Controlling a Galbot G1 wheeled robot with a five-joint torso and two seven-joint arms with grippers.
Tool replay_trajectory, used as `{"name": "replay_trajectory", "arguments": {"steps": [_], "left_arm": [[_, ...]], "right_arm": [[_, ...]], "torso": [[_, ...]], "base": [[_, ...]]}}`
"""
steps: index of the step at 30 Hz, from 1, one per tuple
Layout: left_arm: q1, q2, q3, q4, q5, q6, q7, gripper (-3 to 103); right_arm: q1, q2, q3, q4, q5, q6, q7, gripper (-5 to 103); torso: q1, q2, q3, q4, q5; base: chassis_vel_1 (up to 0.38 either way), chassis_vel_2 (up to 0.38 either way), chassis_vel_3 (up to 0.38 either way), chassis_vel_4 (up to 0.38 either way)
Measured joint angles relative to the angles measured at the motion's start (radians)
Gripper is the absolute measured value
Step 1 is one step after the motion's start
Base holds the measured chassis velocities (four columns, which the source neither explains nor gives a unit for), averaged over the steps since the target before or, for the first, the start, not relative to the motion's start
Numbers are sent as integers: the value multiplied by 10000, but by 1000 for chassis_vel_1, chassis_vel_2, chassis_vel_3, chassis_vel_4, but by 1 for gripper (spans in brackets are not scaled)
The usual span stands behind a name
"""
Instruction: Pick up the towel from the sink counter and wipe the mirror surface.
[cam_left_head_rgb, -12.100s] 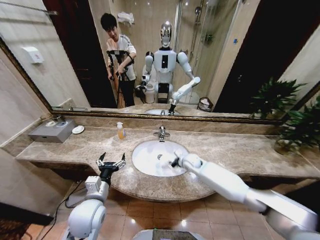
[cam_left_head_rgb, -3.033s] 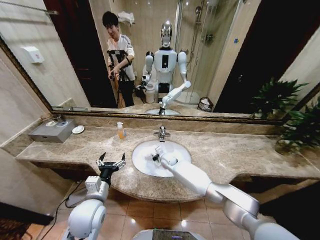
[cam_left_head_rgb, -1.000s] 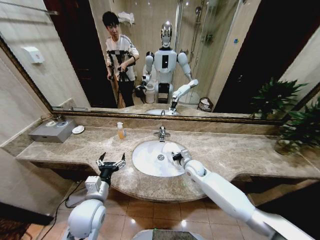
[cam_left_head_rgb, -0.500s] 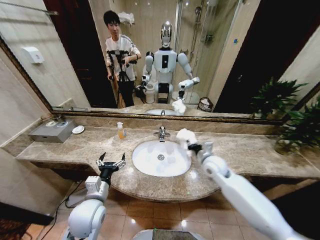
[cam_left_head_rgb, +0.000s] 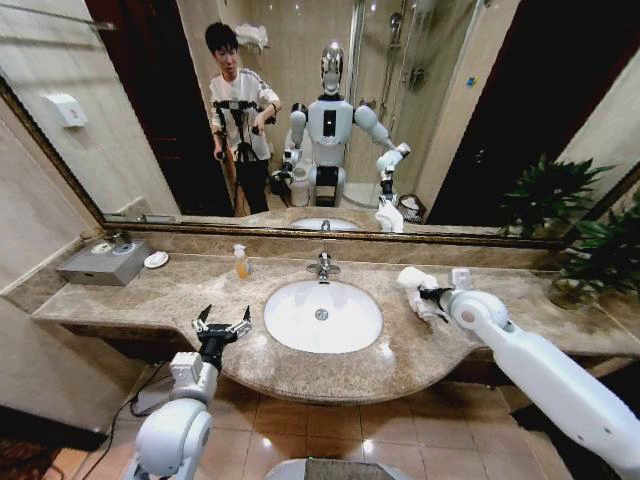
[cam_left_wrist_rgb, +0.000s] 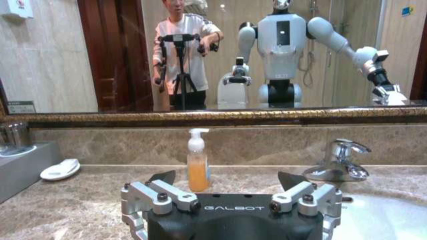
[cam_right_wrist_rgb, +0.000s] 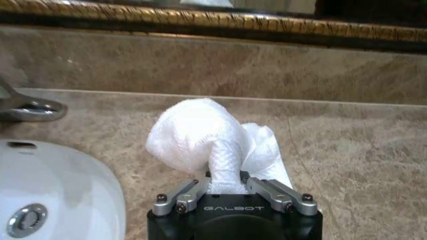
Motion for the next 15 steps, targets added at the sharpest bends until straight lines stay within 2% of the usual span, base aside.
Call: {"name": "replay_trajectory", "arguments": {"steps": [5, 10, 13, 14, 15], "left_arm": [[0, 0, 0, 0, 0, 0, 0, 100], [-1, 0, 1, 0, 0, 0, 0, 100], [0, 0, 1, 0, 0, 0, 0, 100], [0, 0, 1, 0, 0, 0, 0, 100], [0, 0, 0, 0, 0, 0, 0, 100]], "right_arm": [[-12, 237, -170, -171, 54, -22, 137, 8], [-283, 527, -261, -387, -294, -21, 92, 8], [-463, 713, -290, -770, -1295, 14, -766, 8], [-463, 713, -290, -770, -1295, 14, -766, 8], [-512, 850, -279, -963, -1740, 131, -1227, 9]], "torso": [[0, 0, 0, -3, 0], [0, 0, 0, -4, 1], [0, 0, -1, -6, -1], [0, 0, -1, -6, -1], [-1, 0, -1, -7, 1]], "base": [[0, 0, 0, 0], [0, 0, 0, 0], [0, 0, 0, 0], [0, 0, 0, 0], [0, 0, 0, 0]]}}
